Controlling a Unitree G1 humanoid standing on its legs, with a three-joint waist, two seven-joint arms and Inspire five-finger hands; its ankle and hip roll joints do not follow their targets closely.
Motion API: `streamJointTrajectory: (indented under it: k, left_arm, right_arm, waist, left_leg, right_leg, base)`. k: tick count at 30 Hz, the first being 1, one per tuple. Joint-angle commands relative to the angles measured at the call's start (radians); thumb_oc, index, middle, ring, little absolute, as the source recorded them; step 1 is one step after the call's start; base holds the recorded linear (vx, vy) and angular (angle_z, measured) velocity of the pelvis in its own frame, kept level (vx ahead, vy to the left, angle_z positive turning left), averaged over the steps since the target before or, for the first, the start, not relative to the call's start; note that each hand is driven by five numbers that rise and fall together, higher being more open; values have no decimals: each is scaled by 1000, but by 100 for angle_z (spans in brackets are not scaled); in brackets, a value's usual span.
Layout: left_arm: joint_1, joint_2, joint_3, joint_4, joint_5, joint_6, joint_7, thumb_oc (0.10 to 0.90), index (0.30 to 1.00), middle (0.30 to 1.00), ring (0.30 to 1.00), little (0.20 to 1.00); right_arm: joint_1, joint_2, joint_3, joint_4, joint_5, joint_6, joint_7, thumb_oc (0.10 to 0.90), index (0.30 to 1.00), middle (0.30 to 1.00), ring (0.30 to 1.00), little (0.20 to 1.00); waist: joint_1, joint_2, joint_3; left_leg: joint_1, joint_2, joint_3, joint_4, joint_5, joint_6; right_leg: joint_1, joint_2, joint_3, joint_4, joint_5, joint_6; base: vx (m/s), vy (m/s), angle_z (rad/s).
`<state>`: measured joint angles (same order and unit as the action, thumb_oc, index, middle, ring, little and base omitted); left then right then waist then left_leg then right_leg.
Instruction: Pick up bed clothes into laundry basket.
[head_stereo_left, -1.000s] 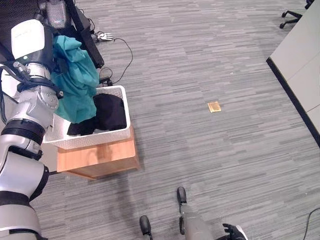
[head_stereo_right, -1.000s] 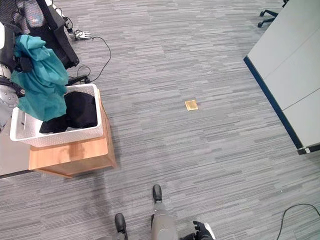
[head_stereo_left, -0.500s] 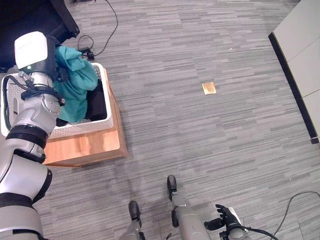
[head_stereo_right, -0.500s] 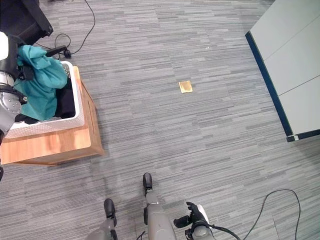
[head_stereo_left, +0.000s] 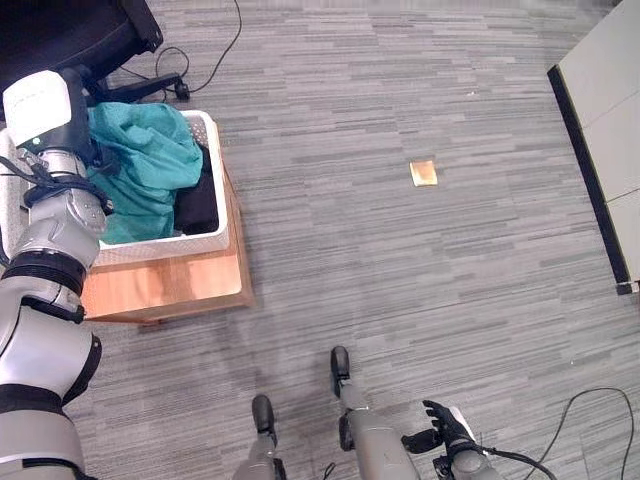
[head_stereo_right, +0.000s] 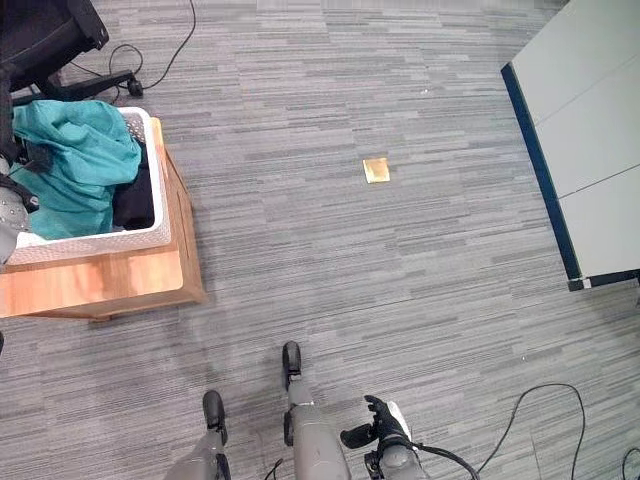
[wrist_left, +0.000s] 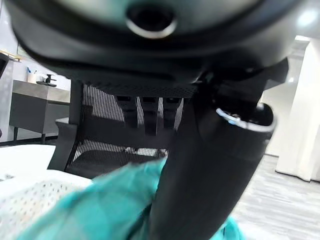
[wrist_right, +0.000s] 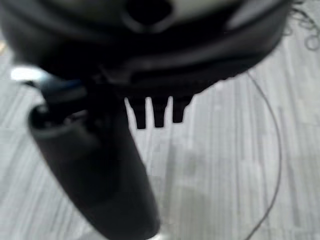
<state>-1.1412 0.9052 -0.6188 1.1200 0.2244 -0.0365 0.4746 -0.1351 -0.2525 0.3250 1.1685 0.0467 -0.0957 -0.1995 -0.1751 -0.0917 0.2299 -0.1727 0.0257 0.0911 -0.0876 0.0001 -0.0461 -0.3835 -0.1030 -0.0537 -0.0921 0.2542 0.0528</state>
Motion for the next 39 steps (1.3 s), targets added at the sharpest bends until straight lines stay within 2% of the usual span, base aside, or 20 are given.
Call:
streamJointTrajectory:
  k: [1, 7, 10, 13, 16, 19, 21, 22, 23, 26, 27, 30, 31, 32, 33, 34, 36, 37, 38, 39]
  left_arm:
    - [-171, 104, 48, -74, 5, -22, 95, 800, 900, 900, 900, 900]
    - [-101, 82, 116, -216, -20, -47, 109, 800, 900, 900, 900, 900]
    - [4, 75, 208, -436, -75, -106, 113, 800, 900, 900, 900, 900]
    - [287, 58, 402, -727, -81, -155, 103, 800, 900, 900, 900, 900]
    - [613, -43, 562, -901, -102, -203, 60, 800, 900, 900, 900, 900]
    - [819, -109, 610, -950, -147, -240, 11, 800, 900, 900, 900, 900]
    - [907, -138, 612, -969, -151, -252, -25, 800, 900, 900, 900, 900]
    - [953, -161, 607, -943, -171, -253, -62, 800, 900, 900, 900, 900]
    - [958, -192, 604, -913, -210, -257, -81, 800, 900, 900, 900, 900]
    - [978, -221, 612, -857, -264, -253, -111, 800, 900, 900, 900, 900]
    - [1031, -220, 649, -809, -270, -236, -123, 800, 900, 900, 900, 900]
    - [1085, -221, 690, -797, -285, -240, -135, 800, 900, 900, 900, 900]
    - [1084, -214, 695, -778, -288, -242, -133, 800, 900, 900, 900, 900]
    - [1118, -231, 732, -770, -294, -230, -125, 800, 900, 900, 900, 900]
    - [1179, -273, 789, -747, -314, -232, -107, 800, 900, 900, 900, 900]
    - [1180, -274, 790, -748, -314, -231, -107, 800, 900, 900, 900, 900]
    - [1210, -290, 830, -727, -324, -231, -96, 800, 900, 900, 900, 900]
    - [1220, -291, 846, -726, -347, -243, -101, 800, 900, 900, 900, 900]
    - [1220, -291, 846, -726, -347, -243, -101, 800, 900, 900, 900, 900]
    - [1221, -294, 848, -727, -357, -241, -108, 800, 900, 900, 900, 900]
  right_arm:
    - [23, -54, -11, 25, -8, 13, -8, 800, 900, 900, 900, 900]
    - [30, -57, 0, 8, -36, 23, 14, 800, 900, 900, 900, 900]
    - [28, -53, 23, -21, -76, 30, 20, 800, 900, 900, 900, 900]
    - [4, -52, 52, -80, -117, 38, 33, 800, 900, 900, 900, 900]
    - [-25, -60, 66, -144, -148, 44, 51, 800, 900, 900, 900, 900]
    - [-35, -94, 72, -211, -172, 45, 74, 800, 900, 900, 900, 900]
    - [-42, -116, 70, -244, -172, 40, 83, 800, 900, 900, 900, 900]
    - [-66, -131, 65, -241, -159, 43, 92, 800, 900, 900, 900, 900]
    - [-83, -134, 62, -249, -150, 42, 88, 800, 900, 900, 900, 900]
    - [-127, -143, 79, -264, -154, 43, 83, 800, 900, 900, 900, 900]
    - [-165, -162, 107, -338, -174, 36, 87, 800, 900, 900, 900, 900]
    - [-213, -193, 124, -411, -183, 23, 85, 800, 900, 900, 900, 900]
    - [-284, -173, 128, -353, -160, 28, 77, 800, 900, 900, 900, 900]
    - [-252, -208, 117, -473, -193, 5, 61, 800, 900, 900, 900, 900]
    - [-190, -209, 103, -494, -214, -7, 54, 800, 900, 900, 900, 900]
    - [-190, -208, 104, -494, -215, -7, 53, 800, 900, 900, 900, 900]
    - [-195, -230, 53, -601, -202, -22, 38, 800, 900, 900, 900, 900]
    - [-194, -264, 10, -714, -185, -32, 30, 800, 900, 900, 900, 900]
    - [-193, -265, 8, -717, -185, -30, 31, 800, 900, 900, 900, 900]
    - [-185, -277, -7, -740, -182, -35, 29, 800, 900, 900, 900, 900]
  waist:
    - [20, 95, -23]
    - [38, 104, -63]
    - [66, 106, -71]
    - [116, 111, -72]
    - [164, 116, -72]
    - [168, 120, -81]
    - [169, 115, -89]
    - [178, 112, -92]
    - [181, 101, -89]
    - [216, 91, -89]
    - [260, 81, -75]
    - [287, 87, -65]
    - [308, 91, -49]
    - [293, 82, -32]
    - [270, 65, -16]
    - [271, 66, -18]
    - [256, 48, -22]
    - [234, 42, -35]
    - [231, 43, -35]
    - [214, 45, -43]
  left_leg:
    - [-3, 2, -44, 0, 2, -8]
    - [58, 0, -61, 0, -8, -8]
    - [84, -6, -84, 0, -7, -6]
    - [109, -8, -113, 0, 3, -3]
    - [128, -8, -169, 0, 21, 0]
    - [130, -10, -274, 0, 49, -5]
    - [117, -21, -378, 0, 75, -19]
    - [101, -27, -452, 0, 91, -35]
    - [92, -43, -489, 12, 94, -42]
    - [59, -44, -541, 23, 118, -68]
    - [17, -46, -580, 37, 151, -93]
    - [-32, -39, -600, 37, 180, -110]
    - [-61, -48, -587, 53, 186, -108]
    - [-75, -40, -510, 69, 170, -95]
    - [-81, 4, -300, 144, 117, -58]
    - [-85, 5, -299, 147, 118, -58]
    - [-55, 45, -171, 228, 52, -58]
    - [2, 98, -90, 298, 14, -65]
    - [-2, 98, -93, 299, 17, -65]
    - [44, 140, -42, 321, 6, -68]
  right_leg:
    - [153, 5, 36, 5, -181, 136]
    - [231, 0, 18, 5, -209, 131]
    - [278, -6, -4, 16, -223, 125]
    - [302, -12, -35, 95, -257, 115]
    - [309, -4, -31, 217, -307, 114]
    - [303, 41, 112, 337, -333, 115]
    - [331, 77, 286, 352, -352, 100]
    - [346, 101, 418, 343, -369, 87]
    - [380, 117, 465, 314, -401, 77]
    - [429, 121, 460, 228, -427, 43]
    - [469, 124, 401, 168, -441, 21]
    - [496, 153, 375, 100, -429, 1]
    - [510, 155, 340, 86, -420, -4]
    - [504, 143, 309, 87, -413, -3]
    - [480, 101, 231, 68, -381, 12]
    - [478, 102, 232, 65, -377, 13]
    - [449, 58, 134, 37, -339, 23]
    - [429, 39, 35, 17, -320, 32]
    - [428, 40, 32, 16, -317, 32]
    - [416, 31, -25, 18, -312, 33]
  base:
    - [68, 0, 9]
    - [89, -26, 16]
    - [38, -59, 28]
    - [1, -68, 30]
    - [-1, -98, 36]
    - [45, -170, 82]
    - [74, -270, 137]
    - [-19, -338, 211]
    - [-39, -241, 273]
    - [-173, -297, 200]
    - [-158, -246, 127]
    - [-241, -320, 120]
    - [-188, -108, 28]
    - [-469, -108, 70]
    - [-396, -21, 101]
    - [-418, -38, 125]
    - [-382, -121, 110]
    - [-381, -124, 139]
    - [-363, -122, 173]
    - [-235, -62, 158]
